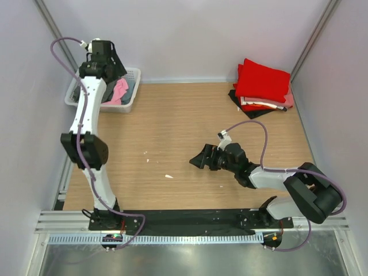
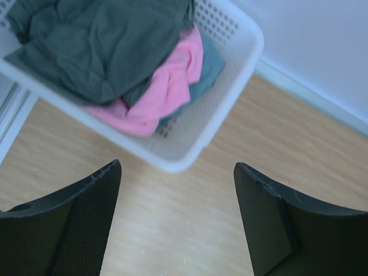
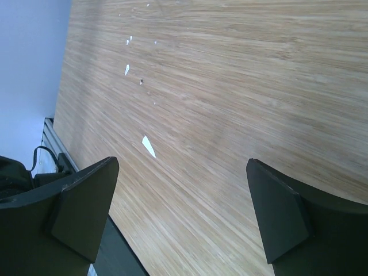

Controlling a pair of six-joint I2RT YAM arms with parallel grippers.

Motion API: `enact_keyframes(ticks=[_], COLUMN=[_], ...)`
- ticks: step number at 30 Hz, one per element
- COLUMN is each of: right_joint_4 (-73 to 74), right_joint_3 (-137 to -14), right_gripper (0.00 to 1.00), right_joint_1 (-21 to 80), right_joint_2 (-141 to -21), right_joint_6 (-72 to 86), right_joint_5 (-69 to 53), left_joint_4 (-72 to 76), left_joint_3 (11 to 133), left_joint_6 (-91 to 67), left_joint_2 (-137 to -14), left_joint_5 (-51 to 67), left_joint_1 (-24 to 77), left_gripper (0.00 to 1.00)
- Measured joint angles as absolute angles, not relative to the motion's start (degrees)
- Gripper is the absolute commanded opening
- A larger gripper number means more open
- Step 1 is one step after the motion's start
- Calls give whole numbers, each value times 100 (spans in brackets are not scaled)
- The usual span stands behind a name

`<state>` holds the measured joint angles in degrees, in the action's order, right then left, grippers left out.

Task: Fold and stack the t-shirts
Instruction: Grab the tshirt from the pile

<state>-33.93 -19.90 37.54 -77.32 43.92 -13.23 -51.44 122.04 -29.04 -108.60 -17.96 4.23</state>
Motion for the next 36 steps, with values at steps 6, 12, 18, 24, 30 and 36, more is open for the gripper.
enact_keyframes(ticks=[6, 12, 18, 24, 30, 36], right_joint_4=[-3616, -3837, -3918, -3946, -3946, -3948], right_joint_3=[-1970, -1973, -1973, -2029, -2049, -2106], right_gripper=[100, 100, 100, 100, 100, 100], right_joint_1=[3754, 3754, 3754, 3754, 3754, 3754], right_joint_2=[-7782, -8178, -8219, -8366, -8440, -8475], right_joint_6=[4388, 4390, 4392, 4397, 4399, 4403], right_joint_5=[-1455, -1634, -1651, -1662, -1669, -1667], left_joint_4=[-5019, -4392, -3741, -3234, -2928, -2906], left_joint_3=[13872, 14003, 14348, 14350, 14350, 14350], left_joint_6=[-2823, -2803, -2714, -2672, -2668, -2635], left_joint_2=[-12733, -13559, -14193, -14396, -14619, -14829], left_joint_5=[-1518, -1114, -1011, -963, -969, -1055], left_joint_1=[-91, -471, -554, -550, -556, -556], left_gripper=[72, 70, 76, 77, 62, 14])
